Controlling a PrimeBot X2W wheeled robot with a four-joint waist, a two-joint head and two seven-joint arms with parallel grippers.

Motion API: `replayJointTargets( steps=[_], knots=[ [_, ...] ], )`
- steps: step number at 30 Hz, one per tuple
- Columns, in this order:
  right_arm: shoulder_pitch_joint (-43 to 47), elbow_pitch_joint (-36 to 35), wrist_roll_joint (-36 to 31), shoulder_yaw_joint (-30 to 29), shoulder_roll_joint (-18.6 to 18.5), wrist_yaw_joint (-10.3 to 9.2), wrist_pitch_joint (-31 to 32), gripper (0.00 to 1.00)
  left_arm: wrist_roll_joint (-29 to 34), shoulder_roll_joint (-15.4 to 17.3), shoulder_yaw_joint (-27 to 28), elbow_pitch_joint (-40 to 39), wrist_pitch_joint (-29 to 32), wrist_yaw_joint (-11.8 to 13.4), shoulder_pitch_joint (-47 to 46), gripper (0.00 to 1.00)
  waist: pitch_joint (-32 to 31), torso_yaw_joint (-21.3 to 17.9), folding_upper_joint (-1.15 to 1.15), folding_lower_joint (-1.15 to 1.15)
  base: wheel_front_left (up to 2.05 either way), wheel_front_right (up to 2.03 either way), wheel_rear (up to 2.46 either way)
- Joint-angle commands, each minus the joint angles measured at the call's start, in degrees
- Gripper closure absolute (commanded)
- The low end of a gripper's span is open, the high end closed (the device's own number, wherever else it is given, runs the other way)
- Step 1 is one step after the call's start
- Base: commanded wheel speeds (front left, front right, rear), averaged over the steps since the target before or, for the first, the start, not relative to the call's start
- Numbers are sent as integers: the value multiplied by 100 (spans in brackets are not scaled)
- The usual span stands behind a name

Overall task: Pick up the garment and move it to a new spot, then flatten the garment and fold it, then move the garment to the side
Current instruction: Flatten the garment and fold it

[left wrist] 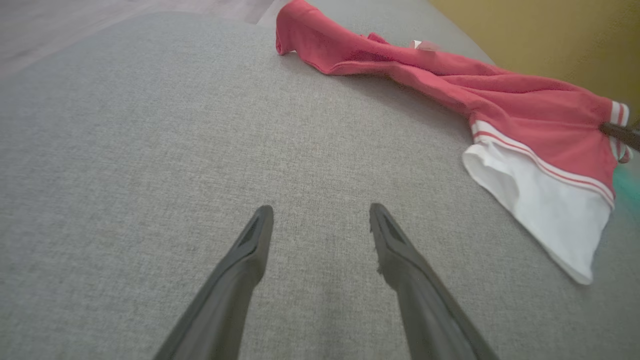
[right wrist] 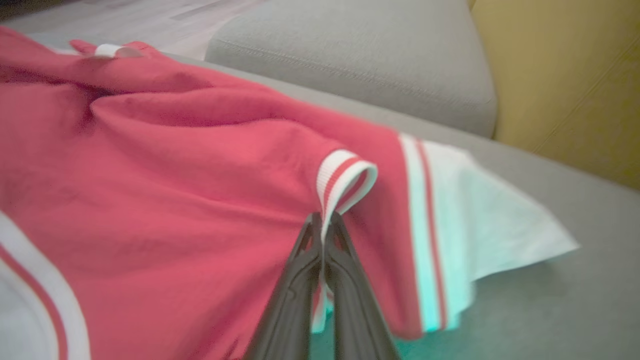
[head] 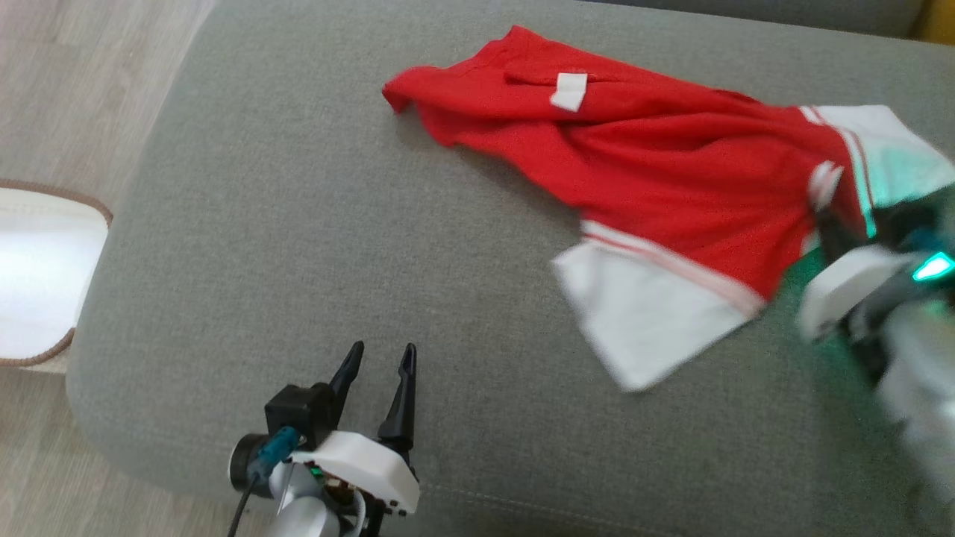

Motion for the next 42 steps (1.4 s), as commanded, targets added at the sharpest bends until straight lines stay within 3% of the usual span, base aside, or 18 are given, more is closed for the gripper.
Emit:
replayJointTargets(
  steps=[1, 11, 12, 13, 14, 15, 20, 23, 27, 32, 36, 42],
  knots=[
    [-347, -55, -195, 26, -284, 36, 38, 100, -18, 14, 125, -197, -35, -15, -215, 0, 39, 28, 0, 0, 0, 0, 0],
    [-941, 771, -924, -586, -1561, 36, 384, 100, -72, 14, -74, -230, -35, -62, -388, 0, 199, 236, 0, 0, 0, 0, 0],
    [-983, 850, -978, -724, -1616, 36, 351, 74, -72, 14, -88, -228, -35, -61, -402, 0, 206, 242, 0, 0, 0, 0, 0],
    [-1019, 913, -1025, -869, -1640, 36, 290, 10, -71, 14, -97, -226, -35, -58, -414, 0, 210, 242, 0, 0, 0, 0, 0],
    [-1019, 913, -1025, -869, -1640, 36, 290, 10, -71, 14, -97, -226, -35, -58, -414, 0, 210, 242, 0, 0, 0, 0, 0],
    [-1072, 998, -1133, -1105, -1591, 36, 170, 0, -69, 14, -92, -219, -35, -44, -429, 0, 207, 207, 0, 0, 0, 0, 0],
    [-1095, 903, -1470, -1654, -1231, 36, -143, 0, -69, 14, -63, -197, -35, -35, -415, 0, 150, 23, 0, 0, 0, 0, 0],
    [-844, 706, -1618, -1859, -777, 36, -221, 0, -59, 14, -34, -195, -35, -31, -390, 0, 80, -111, 0, 0, 0, 0, 0],
    [-272, 161, -1691, -1869, -136, 36, -249, 0, -37, 14, -1, -169, -35, -48, -360, 0, -10, -274, 0, 0, 0, 0, 0],
    [671, -677, -1538, -1472, 482, 36, -252, 0, -20, 14, 30, -158, -35, -69, -341, 0, -91, -409, 0, 0, 0, 0, 0],
    [1295, -1043, -1370, -1001, 672, 36, -252, 0, -19, 14, 47, -138, -35, -75, -305, 0, -164, -470, 0, 0, 0, 0, 0],
    [1792, -1170, -1236, -482, 591, 36, -244, 0, -35, 14, 51, -129, -35, -89, -262, 0, -199, -506, 0, 0, 0, 0, 0]
  ],
)
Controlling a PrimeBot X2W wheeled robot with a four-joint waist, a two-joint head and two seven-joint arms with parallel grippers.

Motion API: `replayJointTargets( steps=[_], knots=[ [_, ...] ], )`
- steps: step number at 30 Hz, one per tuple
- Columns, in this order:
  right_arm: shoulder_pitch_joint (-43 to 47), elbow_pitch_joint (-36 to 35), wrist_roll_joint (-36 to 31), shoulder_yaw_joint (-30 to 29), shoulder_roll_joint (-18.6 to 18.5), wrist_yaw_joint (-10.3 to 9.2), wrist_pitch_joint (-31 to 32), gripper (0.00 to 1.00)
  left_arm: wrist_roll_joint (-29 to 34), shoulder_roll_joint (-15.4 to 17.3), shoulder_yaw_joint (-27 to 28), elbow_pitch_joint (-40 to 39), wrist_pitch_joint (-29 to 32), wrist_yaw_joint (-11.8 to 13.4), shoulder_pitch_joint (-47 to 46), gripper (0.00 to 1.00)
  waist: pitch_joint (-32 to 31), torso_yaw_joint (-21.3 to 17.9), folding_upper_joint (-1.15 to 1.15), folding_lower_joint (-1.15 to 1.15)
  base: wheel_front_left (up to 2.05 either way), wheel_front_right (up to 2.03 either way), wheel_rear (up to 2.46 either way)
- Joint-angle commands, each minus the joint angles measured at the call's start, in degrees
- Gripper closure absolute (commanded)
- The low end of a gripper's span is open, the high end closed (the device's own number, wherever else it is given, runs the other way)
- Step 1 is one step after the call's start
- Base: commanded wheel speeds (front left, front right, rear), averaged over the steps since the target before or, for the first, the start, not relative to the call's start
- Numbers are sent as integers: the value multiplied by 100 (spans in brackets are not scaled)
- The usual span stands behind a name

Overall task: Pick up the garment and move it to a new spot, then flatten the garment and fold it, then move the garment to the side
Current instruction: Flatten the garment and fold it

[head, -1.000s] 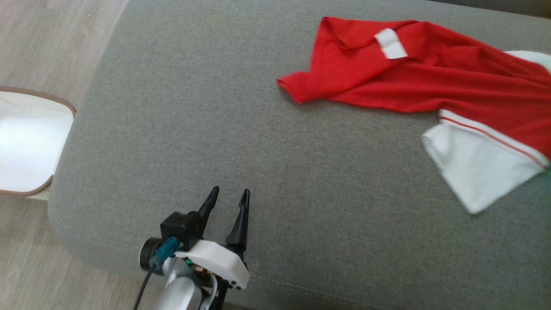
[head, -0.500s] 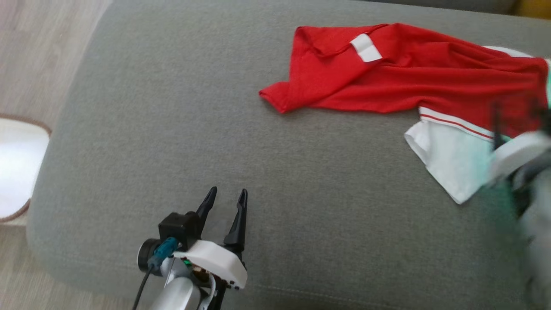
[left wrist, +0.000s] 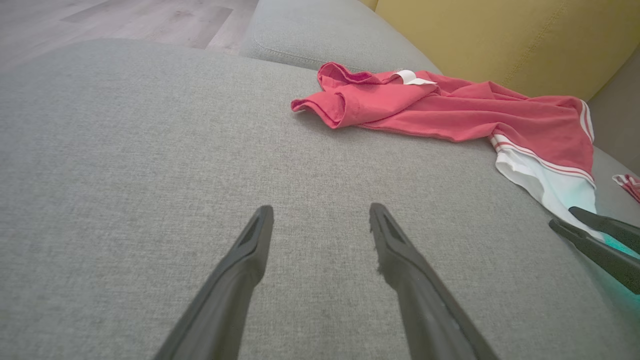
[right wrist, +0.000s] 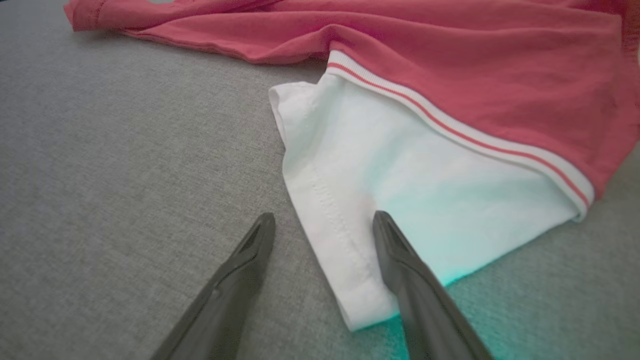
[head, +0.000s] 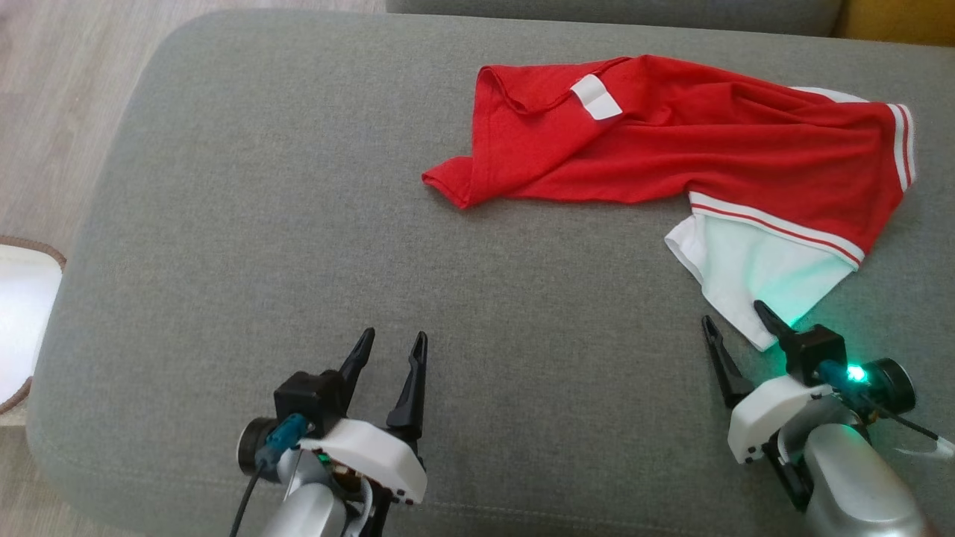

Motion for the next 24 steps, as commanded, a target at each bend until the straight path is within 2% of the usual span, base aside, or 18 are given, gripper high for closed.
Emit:
replayJointTargets(
  steps=[1, 5, 6, 7, 15, 24],
  knots=[
    [133, -51, 46, 188, -55, 36, -2, 0, -2, 15, 204, -164, -35, -30, -52, 0, -1, 1, 0, 0, 0, 0, 0],
    [223, -22, 54, 295, -98, 36, 112, 0, -5, 15, 205, -176, -35, -32, -42, 0, -11, 3, 0, 0, 0, 0, 0],
    [245, 14, 44, 277, -115, 36, 160, 65, -8, 15, 208, -178, -35, -32, -39, 0, -19, 3, 0, 0, 0, 0, 0],
    [266, 41, 38, 238, -130, 36, 187, 100, -11, 15, 212, -179, -35, -30, -35, 0, -30, -1, 0, 0, 0, 0, 0],
    [436, 95, -50, -29, -250, 36, 189, 100, -14, 15, 305, -201, -35, -20, 18, 0, -152, -148, 0, 0, 0, 0, 0],
    [605, -273, -36, -310, -495, 36, 127, 100, -15, 15, 450, -283, -35, -41, -301, 0, -21, -552, 0, 0, 0, 0, 0]
  ],
)
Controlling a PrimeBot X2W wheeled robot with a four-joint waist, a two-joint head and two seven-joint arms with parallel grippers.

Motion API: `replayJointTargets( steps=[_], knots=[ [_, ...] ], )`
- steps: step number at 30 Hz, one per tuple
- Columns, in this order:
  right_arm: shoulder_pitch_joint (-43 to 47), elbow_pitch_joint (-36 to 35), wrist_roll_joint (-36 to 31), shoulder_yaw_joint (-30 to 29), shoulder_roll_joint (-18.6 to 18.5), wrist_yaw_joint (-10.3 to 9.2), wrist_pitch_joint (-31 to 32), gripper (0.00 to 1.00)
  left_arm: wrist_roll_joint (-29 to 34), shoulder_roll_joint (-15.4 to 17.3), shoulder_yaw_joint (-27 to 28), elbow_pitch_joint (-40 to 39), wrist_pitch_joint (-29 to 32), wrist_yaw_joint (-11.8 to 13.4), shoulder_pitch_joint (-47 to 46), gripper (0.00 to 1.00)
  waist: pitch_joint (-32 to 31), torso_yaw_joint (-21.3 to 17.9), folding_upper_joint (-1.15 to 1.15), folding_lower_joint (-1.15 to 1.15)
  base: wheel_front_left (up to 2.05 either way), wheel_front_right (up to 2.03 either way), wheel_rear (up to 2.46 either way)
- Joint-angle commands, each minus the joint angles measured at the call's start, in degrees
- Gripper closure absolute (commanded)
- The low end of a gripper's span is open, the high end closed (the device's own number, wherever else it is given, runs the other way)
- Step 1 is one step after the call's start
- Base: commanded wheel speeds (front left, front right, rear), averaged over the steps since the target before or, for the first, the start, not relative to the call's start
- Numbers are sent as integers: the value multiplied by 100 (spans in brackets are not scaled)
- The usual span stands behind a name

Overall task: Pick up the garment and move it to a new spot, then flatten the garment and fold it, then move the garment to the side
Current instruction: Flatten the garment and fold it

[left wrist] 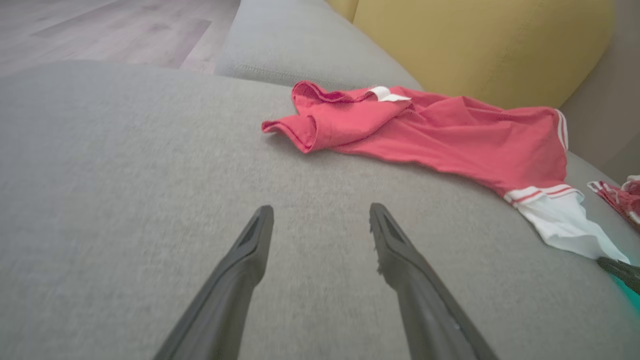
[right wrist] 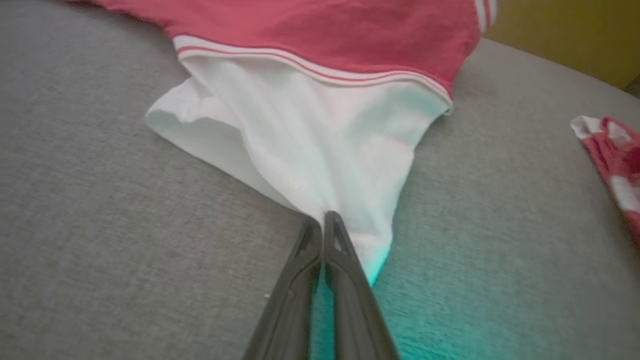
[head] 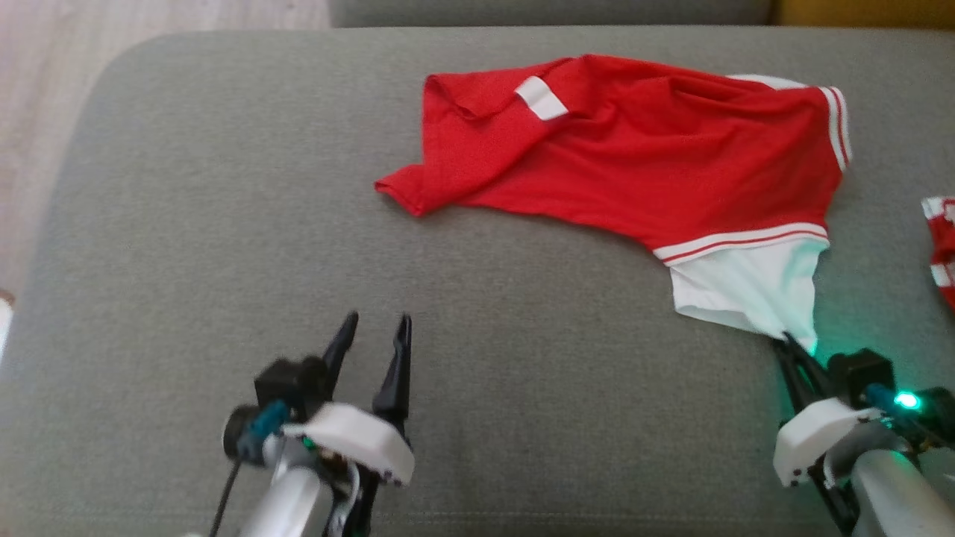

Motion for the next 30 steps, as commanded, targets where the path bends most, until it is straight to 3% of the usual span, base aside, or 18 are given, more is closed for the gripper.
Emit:
replayJointTargets(
  steps=[1, 2, 3, 14, 30],
  knots=[
    [130, -105, 29, 11, -157, 36, -12, 95, -2, 14, 236, -205, -35, -35, -364, 0, 89, -113, 0, 0, 0, 0, 0],
    [132, -188, 50, 17, -142, 36, -25, 37, 13, 14, 237, -192, -35, -50, -449, 0, 122, -159, 0, 0, 0, 0, 0],
    [128, -278, 80, 45, -118, 36, -36, 0, 26, 14, 246, -179, -35, -59, -541, 0, 164, -205, 0, 0, 0, 0, 0],
    [-154, -1489, 640, 746, 126, 36, -120, 0, 335, 14, 581, 532, -35, -207, -1838, 0, 736, -678, 0, 0, 0, 0, 0],
    [-539, -2137, 774, 908, 464, 36, -136, 0, 1054, 22, 1332, 1475, -35, -508, -2418, 0, 1246, -1188, 0, 0, 0, 0, 0]
  ],
)
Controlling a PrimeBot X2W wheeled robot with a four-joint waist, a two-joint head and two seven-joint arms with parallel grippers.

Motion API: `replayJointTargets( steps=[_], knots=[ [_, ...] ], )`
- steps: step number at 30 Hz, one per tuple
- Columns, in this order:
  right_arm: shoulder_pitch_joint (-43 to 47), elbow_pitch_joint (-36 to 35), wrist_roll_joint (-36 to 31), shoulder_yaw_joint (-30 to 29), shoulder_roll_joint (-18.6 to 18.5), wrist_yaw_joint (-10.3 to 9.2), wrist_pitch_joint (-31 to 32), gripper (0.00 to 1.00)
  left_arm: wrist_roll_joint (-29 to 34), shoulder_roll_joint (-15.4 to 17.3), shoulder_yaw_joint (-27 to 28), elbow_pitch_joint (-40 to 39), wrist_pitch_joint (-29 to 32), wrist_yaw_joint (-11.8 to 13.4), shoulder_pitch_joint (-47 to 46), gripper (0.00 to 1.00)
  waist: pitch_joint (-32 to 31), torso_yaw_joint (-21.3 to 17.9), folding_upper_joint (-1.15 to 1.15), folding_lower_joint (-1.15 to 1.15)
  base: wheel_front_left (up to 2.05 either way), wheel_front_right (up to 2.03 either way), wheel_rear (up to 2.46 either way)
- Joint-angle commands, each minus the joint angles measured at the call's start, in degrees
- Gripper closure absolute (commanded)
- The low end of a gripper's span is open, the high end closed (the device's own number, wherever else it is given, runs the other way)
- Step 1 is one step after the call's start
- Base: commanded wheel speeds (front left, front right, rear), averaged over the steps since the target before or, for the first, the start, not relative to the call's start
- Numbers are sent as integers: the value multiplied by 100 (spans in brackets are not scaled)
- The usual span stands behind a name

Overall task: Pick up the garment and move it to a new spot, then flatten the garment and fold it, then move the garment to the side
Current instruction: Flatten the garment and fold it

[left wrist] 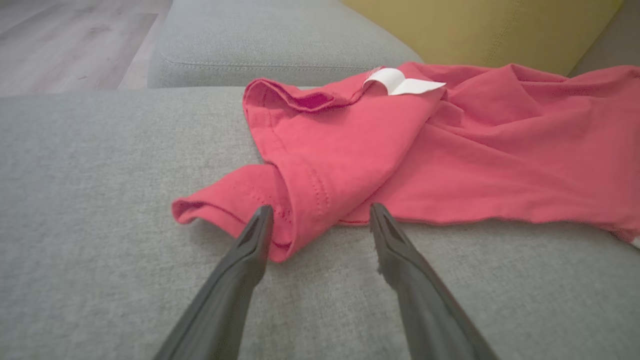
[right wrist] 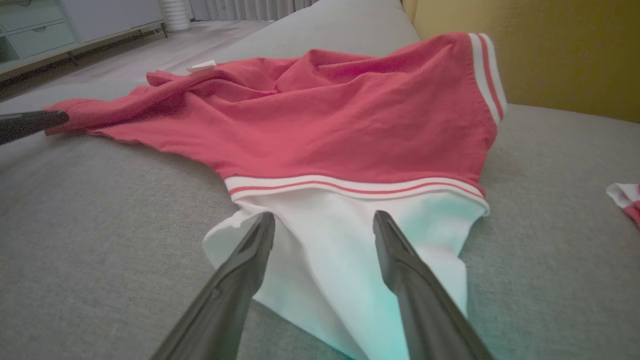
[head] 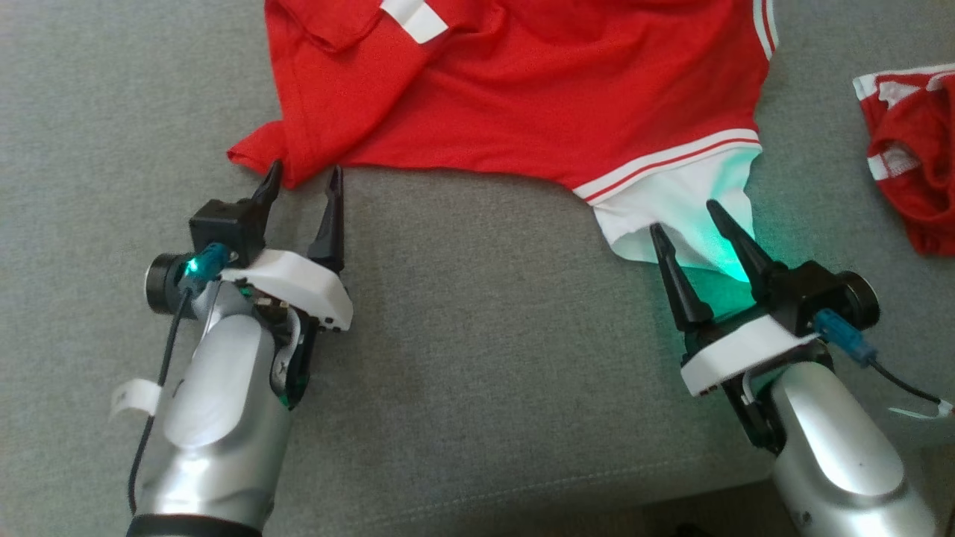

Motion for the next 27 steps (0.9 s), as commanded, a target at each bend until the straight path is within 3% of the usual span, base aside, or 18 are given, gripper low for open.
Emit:
replayJointTargets(
  steps=[1, 8, 9, 10, 11, 12, 19, 24, 27],
  knots=[
    [-30, -230, 71, 25, 64, 36, -77, 0, 46, 85, 243, -109, -34, -6, -168, 0, 30, -36, 0, 0, 0, 0, 0],
    [26, -366, 60, -2, 145, 36, -78, 0, 176, 82, 373, -3, -34, -62, -186, 0, 76, -110, 0, 0, 0, 0, 0],
    [33, -376, 54, -5, 153, 36, -78, 0, 202, 81, 375, 2, -34, -76, -191, 5, 81, -118, 0, 0, 0, 0, 0],
    [40, -382, 49, -11, 160, 36, -78, 0, 231, 81, 373, -14, -34, -94, -199, 55, 85, -124, 0, 0, 0, 0, 0],
    [45, -383, 43, -19, 168, 36, -78, 0, 277, 80, 366, -45, -34, -102, -203, 71, 89, -128, 0, 0, 0, 0, 0],
    [41, -372, 39, -37, 172, 36, -78, 0, 327, 80, 368, -109, -34, -133, -205, 100, 97, -127, 0, 0, 0, 0, 0],
    [53, -271, 70, -132, 232, 36, -78, 0, 459, 79, 296, -497, -34, -232, -210, 100, 6, -36, 0, 0, 0, 0, 0],
    [177, -118, 54, -238, 274, 36, -78, 0, 71, 78, -89, -1233, -34, -264, -108, 100, -242, 212, 0, 0, 0, 0, 0],
    [237, -39, 31, -269, 315, 36, -78, 0, -242, 78, -305, -1540, -34, -159, 2, 100, -381, 376, 0, 0, 0, 0, 0]
  ],
)
